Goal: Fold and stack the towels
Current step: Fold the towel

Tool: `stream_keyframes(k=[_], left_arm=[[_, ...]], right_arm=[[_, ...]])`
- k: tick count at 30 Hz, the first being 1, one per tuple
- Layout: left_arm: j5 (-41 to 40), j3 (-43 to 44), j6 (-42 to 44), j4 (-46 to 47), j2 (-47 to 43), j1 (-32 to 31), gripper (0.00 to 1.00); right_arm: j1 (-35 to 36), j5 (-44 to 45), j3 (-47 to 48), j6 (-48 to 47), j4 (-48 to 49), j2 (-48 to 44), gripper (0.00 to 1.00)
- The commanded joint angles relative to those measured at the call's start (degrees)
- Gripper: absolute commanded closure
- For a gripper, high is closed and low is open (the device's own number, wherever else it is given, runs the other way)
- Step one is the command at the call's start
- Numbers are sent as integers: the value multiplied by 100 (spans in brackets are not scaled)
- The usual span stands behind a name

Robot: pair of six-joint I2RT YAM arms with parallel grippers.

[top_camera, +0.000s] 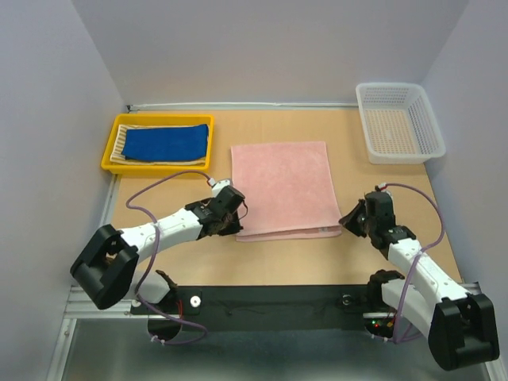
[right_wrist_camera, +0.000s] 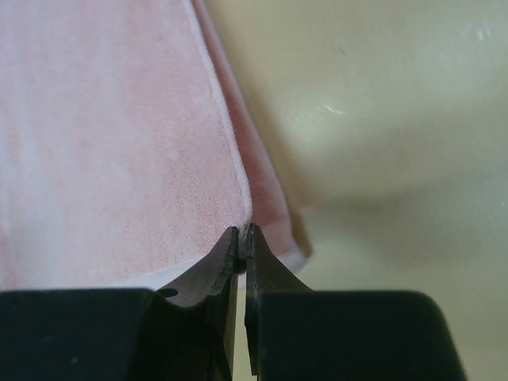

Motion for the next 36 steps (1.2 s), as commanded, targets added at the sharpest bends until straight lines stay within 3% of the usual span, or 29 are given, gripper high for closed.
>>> stream_keyframes(k=[1, 6, 15, 25, 30, 36], left_arm=[[258, -319, -78, 416, 297, -81, 100], [275, -363, -87, 539, 666, -152, 100], [30, -241, 1, 399, 746, -161, 100], [-1131, 2263, 572, -1436, 571, -2, 100], [-422, 1581, 284, -1185, -9, -55, 100], [292, 77, -43, -437, -160, -274, 100]], right_arm=[[-49, 238, -294, 45, -26, 222, 96], [-49, 283, -303, -8, 88, 645, 96], [-49, 326, -93, -95, 97, 566, 96], [-49, 485, 2147, -605, -526, 646, 97], [-49, 99, 1641, -291, -1185, -232, 97], [-40, -393, 42, 421, -1345, -1157, 96]])
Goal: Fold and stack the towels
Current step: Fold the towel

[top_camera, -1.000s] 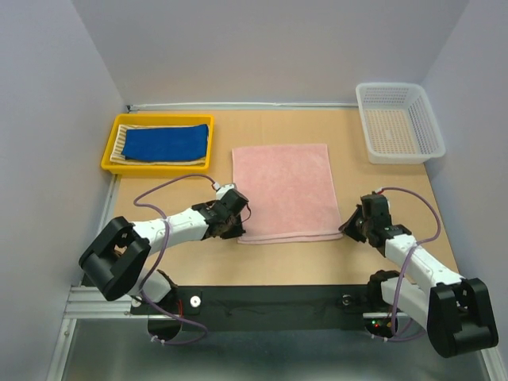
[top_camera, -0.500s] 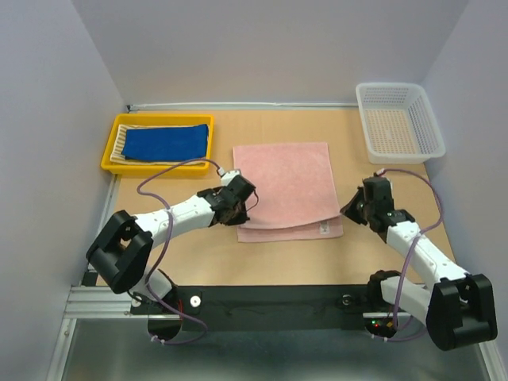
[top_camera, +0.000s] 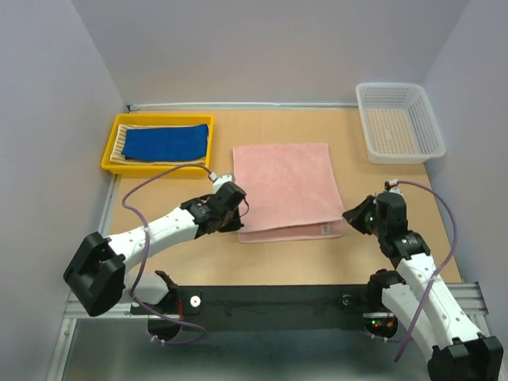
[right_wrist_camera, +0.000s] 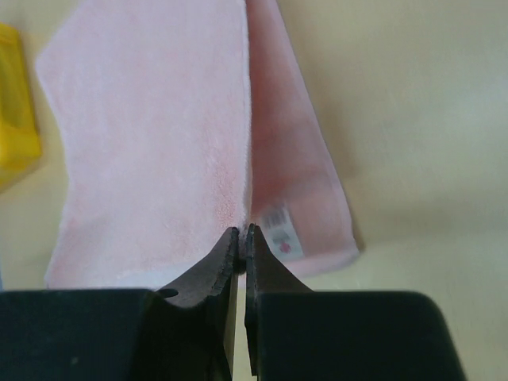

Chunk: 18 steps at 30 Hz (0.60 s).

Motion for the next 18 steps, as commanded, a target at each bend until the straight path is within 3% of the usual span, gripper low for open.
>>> stream_keyframes(k=[1, 5, 15, 18], left_arm=[[511, -645, -228, 285, 305, -187, 100], [520, -804, -202, 488, 667, -196, 100], [205, -919, -246, 409, 878, -205, 100], [160, -883, -220, 286, 808, -205, 100]], right_arm=[[-40, -483, -681, 628, -440, -29, 95], [-40, -150, -840, 795, -431, 304, 93], [-40, -335, -831, 813, -448, 991, 87], [-40, -414, -796, 831, -483, 868, 71]])
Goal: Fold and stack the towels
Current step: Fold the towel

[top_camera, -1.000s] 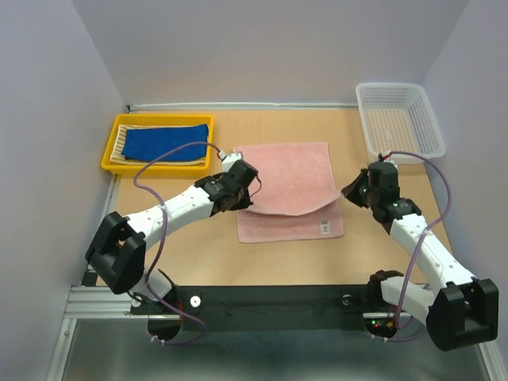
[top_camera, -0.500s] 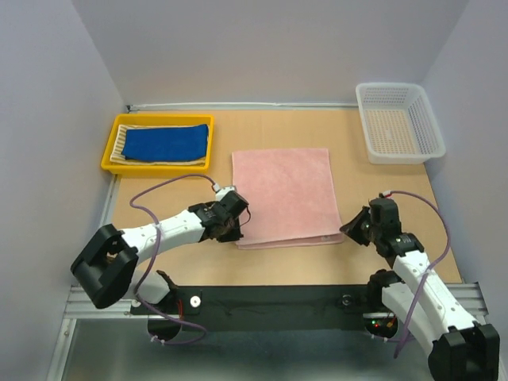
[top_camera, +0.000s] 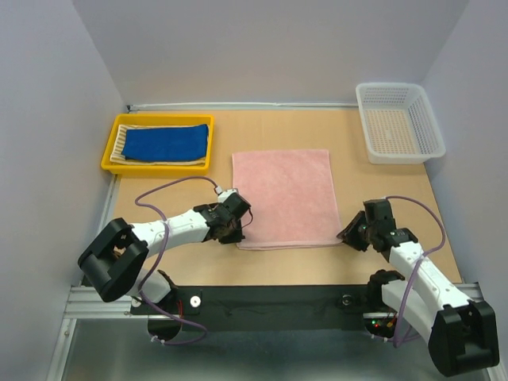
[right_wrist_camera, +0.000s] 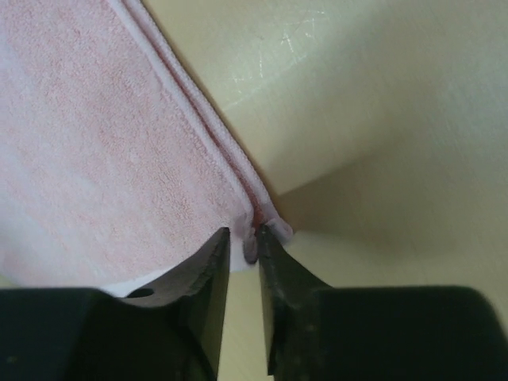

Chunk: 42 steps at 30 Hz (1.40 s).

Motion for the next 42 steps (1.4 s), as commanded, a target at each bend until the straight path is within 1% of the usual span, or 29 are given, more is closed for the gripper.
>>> stream_keyframes(k=[1, 4, 5, 7, 8, 10, 13, 14, 16, 17, 18, 19, 24, 27, 31, 34, 37, 40, 42], left_arm=[[-271, -66, 12, -263, -86, -13, 100], [-244, -75, -6, -307, -209, -48, 99], [-235, -101, -23, -316, -305, -65, 97], [-200, -145, -32, -403, -411, -109, 94], [-192, -197, -50, -439, -542, -127, 88], [-200, -259, -120, -605, -823, -162, 83], [-218, -303, -269, -825, -1201, -197, 75], [-218, -286, -287, -869, -1446, -224, 62], [-227, -216, -322, -992, -1667, -233, 49], [-227, -111, -331, -1019, -1807, -241, 40], [-218, -49, -322, -1036, -1852, -241, 36], [-200, 91, -279, -1037, -1879, -241, 33], [-60, 461, -208, -905, -1660, -276, 33], [2, 602, -182, -755, -1300, -364, 35], [2, 602, -260, -624, -895, -697, 35], [2, 514, -313, -440, -711, -813, 35], [-199, 593, -305, -308, -526, -821, 35], [-366, 777, -226, -167, -228, -821, 35], [-498, 936, -129, -44, 150, -778, 36]], right_arm=[[-49, -62, 150, 40, 17, -197, 64], [-40, 192, 405, -65, -185, -548, 62], [-40, 237, 475, -66, -211, -644, 61], [-40, 237, 711, -258, -220, -803, 52], [-40, 237, 800, -346, -238, -786, 50], [-40, 228, 1054, -618, -308, -673, 48], [-40, 237, 1240, -1005, -335, -540, 48], [-40, 228, 1345, -1137, -317, -470, 48], [-40, 27, 1433, -1480, -273, -216, 48], [-40, -278, 1529, -1568, -264, 116, 48], [-40, -412, 1548, -1708, -256, 276, 48], [-31, -622, 1574, -1762, -221, 530, 48], [-5, -703, 1592, -1964, -27, 945, 52], [13, -721, 1557, -1999, -27, 1191, 53], [22, -441, 1452, -1964, -132, 1235, 55], [22, -221, 1399, -1938, -203, 1305, 55], [22, -150, 1460, -1999, -159, 1411, 55], [22, -158, 1548, -2087, -124, 1490, 59], [22, -229, 1548, -2122, -132, 1604, 61]])
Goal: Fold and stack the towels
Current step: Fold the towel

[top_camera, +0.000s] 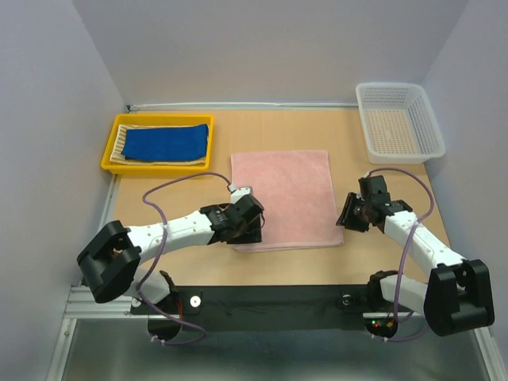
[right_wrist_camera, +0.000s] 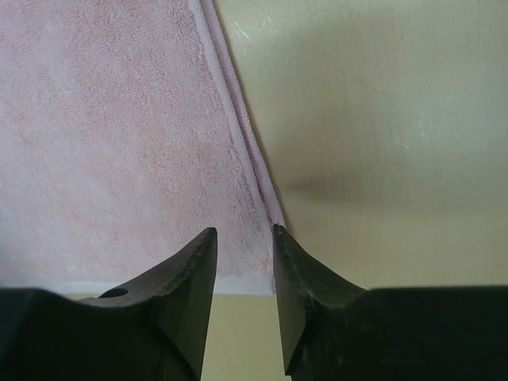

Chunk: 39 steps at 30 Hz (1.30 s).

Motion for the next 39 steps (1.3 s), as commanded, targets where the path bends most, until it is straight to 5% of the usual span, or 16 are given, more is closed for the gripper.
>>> stream_keyframes(k=[1, 16, 30, 39], left_arm=[[-388, 435, 144, 330, 546, 53, 36], [-827, 972, 900, 436, 1831, 791, 43], [-634, -451, 5, 436, -638, 704, 30], [-713, -865, -260, 515, -850, 704, 30]], right_arm=[[28, 69, 125, -166, 112, 120, 61], [169, -169, 300, 1, 1017, 1210, 64], [178, -213, -323, 589, 403, -379, 68], [186, -599, -649, 801, 209, -512, 72]])
